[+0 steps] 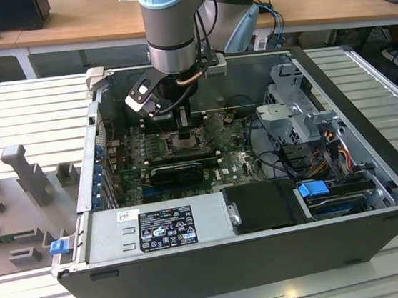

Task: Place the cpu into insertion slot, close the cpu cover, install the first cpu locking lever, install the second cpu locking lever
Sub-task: 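Close the cpu cover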

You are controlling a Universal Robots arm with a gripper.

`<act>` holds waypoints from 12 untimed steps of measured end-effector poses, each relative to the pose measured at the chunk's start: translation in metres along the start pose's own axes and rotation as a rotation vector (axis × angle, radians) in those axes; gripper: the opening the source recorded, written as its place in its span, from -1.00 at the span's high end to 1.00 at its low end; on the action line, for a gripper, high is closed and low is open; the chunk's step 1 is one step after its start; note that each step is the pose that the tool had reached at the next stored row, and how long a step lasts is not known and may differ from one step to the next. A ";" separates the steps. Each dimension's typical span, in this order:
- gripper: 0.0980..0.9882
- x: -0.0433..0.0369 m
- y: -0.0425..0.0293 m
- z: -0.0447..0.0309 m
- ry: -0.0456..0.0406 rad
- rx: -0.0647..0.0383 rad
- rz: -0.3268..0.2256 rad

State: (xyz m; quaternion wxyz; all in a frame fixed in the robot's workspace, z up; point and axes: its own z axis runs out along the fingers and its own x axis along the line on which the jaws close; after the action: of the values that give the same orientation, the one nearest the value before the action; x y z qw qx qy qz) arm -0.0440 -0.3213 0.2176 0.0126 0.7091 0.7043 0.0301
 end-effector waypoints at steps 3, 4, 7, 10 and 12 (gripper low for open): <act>0.98 0.0000 0.0000 -0.0003 0.0000 0.000 0.000; 0.98 0.0000 0.0000 -0.0006 -0.0001 0.000 0.000; 0.98 0.0000 0.0001 -0.0011 0.0000 0.000 0.000; 0.98 0.0000 0.0001 -0.0015 0.0000 0.000 0.001; 0.98 0.0000 0.0001 -0.0021 -0.0002 0.000 0.001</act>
State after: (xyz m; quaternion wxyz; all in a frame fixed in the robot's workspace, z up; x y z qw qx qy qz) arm -0.0440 -0.3213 0.2197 0.0126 0.7095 0.7040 0.0299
